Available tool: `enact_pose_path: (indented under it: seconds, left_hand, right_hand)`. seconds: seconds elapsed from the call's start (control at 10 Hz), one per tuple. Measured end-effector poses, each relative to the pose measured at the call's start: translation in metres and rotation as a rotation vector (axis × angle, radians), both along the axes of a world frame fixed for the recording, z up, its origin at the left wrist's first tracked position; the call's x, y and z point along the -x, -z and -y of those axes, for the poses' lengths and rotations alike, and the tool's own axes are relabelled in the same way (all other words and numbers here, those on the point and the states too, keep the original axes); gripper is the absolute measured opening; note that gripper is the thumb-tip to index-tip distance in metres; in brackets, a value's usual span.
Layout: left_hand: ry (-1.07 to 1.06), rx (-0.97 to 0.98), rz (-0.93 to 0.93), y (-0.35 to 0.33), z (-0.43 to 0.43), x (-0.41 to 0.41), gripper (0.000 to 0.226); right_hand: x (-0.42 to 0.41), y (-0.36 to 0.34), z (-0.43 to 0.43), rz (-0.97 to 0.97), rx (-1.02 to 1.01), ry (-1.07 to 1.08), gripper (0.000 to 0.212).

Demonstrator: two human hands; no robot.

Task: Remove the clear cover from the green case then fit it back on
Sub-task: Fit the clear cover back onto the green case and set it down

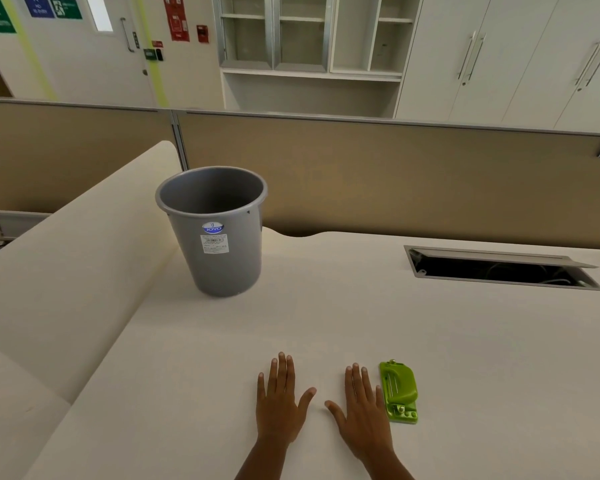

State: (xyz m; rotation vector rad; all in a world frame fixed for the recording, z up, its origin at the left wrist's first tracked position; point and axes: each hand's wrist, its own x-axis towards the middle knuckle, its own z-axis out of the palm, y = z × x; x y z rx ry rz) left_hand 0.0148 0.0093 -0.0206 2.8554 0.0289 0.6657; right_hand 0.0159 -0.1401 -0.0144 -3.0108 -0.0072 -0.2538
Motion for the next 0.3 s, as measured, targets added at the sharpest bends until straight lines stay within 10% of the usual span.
enact_pose_path:
  seconds: [0.3]
  left_hand:
    - [-0.003, 0.036, -0.04, 0.0046, -0.0042, -0.0014, 0.068]
  right_hand:
    - [-0.0042, 0.0163, 0.0006, 0.151, 0.023, -0.043, 0.073]
